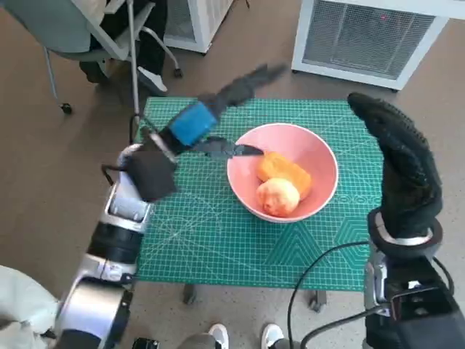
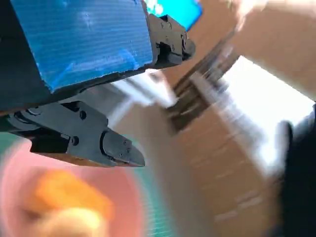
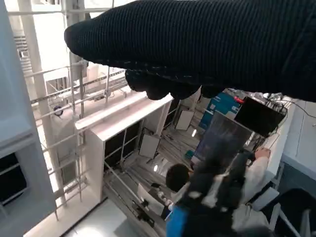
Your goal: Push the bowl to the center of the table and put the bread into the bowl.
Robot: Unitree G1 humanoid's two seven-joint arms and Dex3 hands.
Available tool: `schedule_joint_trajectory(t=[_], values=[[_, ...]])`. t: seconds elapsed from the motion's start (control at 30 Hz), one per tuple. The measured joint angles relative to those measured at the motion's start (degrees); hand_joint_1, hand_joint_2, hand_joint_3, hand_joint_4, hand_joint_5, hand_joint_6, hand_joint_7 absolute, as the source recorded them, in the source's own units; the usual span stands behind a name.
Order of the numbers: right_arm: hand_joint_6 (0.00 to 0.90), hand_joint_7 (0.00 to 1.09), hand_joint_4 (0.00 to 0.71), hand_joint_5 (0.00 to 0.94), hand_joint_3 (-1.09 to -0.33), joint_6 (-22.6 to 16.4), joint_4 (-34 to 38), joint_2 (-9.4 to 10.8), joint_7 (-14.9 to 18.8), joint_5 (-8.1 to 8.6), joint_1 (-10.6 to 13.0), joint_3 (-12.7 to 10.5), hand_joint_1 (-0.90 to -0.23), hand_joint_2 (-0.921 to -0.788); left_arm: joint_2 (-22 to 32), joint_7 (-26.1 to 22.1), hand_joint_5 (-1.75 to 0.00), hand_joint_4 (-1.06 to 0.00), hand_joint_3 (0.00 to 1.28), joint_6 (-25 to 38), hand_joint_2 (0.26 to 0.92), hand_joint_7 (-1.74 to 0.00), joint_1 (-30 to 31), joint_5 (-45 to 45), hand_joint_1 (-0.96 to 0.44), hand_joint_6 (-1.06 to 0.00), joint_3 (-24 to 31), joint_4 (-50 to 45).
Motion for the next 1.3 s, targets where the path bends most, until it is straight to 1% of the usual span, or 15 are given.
schedule_joint_trajectory(t=[0.13,0.2,0.27,0.53,0.57,0.6,0.67,0.77,0.93,1.1,1.3], values=[[0.123,0.74,0.435,0.000,-0.511,1.3,-0.5,0.1,-0.8,-0.30,-0.6,-0.1,-0.397,-0.921,-3.4,0.1,-0.01,-0.06,0.09,4.1,0.921,0.00,4.2,-9.4,-0.04,-0.15,3.7,-5.5],[0.125,0.74,0.432,0.000,-0.512,2.3,-0.9,0.3,-1.6,-1.07,-1.1,-0.2,-0.394,-0.921,-5.4,0.6,-0.01,-0.06,0.11,6.0,0.921,0.00,7.4,-13.8,-0.02,-0.15,5.7,-9.5],[0.126,0.74,0.429,0.000,-0.513,3.1,-1.4,0.5,-2.3,-1.72,-1.4,-0.3,-0.393,-0.921,-6.5,1.1,-0.01,-0.05,0.13,6.7,0.920,0.00,10.0,-15.8,-0.01,-0.14,6.8,-12.1],[0.127,0.73,0.426,0.000,-0.516,3.7,-1.7,1.1,-3.2,-2.25,-1.4,-0.2,-0.382,-0.921,-6.8,2.7,-0.01,-0.07,0.18,8.8,0.900,-0.03,15.3,-16.2,-0.01,-0.17,8.5,-17.3],[0.127,0.73,0.426,0.000,-0.516,3.7,-1.7,1.1,-3.2,-2.27,-1.5,-0.1,-0.381,-0.921,-6.8,2.9,-0.01,-0.07,0.21,9.0,0.885,-0.06,15.6,-16.2,-0.01,-0.16,8.6,-18.0],[0.127,0.73,0.426,0.000,-0.517,3.7,-1.7,1.1,-3.2,-2.29,-1.5,-0.1,-0.382,-0.921,-6.8,3.1,-0.01,-0.08,0.29,9.1,0.844,-0.18,16.0,-16.2,-0.01,-0.10,8.6,-18.7],[0.127,0.73,0.425,0.000,-0.517,3.7,-1.7,1.1,-3.2,-2.62,-1.7,0.0,-0.384,-0.921,-6.9,3.3,-0.01,-0.09,0.38,9.2,0.799,-0.33,16.5,-16.2,-0.01,-0.04,8.7,-19.9],[0.126,0.73,0.425,0.000,-0.516,3.7,-1.7,1.1,-3.2,-3.24,-2.0,0.1,-0.388,-0.921,-6.9,3.7,-0.01,-0.09,0.43,9.4,0.773,-0.40,17.1,-16.2,-0.01,-0.01,8.7,-21.6],[0.126,0.74,0.425,0.000,-0.514,3.8,-1.7,1.0,-3.2,-4.00,-2.2,0.0,-0.396,-0.921,-7.2,4.0,-0.02,-0.10,0.46,9.8,0.758,-0.44,18.3,-16.2,-0.01,0.00,8.5,-23.8],[0.126,0.74,0.426,0.000,-0.512,4.0,-1.7,1.0,-3.2,-4.10,-2.2,-0.2,-0.402,-0.921,-7.6,4.3,-0.02,-0.11,0.52,9.9,0.727,-0.47,19.6,-15.9,-0.01,0.00,8.3,-25.2],[0.126,0.74,0.426,0.000,-0.513,4.2,-1.6,0.9,-3.2,-4.09,-2.3,-0.5,-0.393,-0.921,-8.1,4.3,-0.03,-0.12,0.56,9.9,0.715,-0.50,20.4,-15.9,-0.01,0.00,8.1,-25.5]])
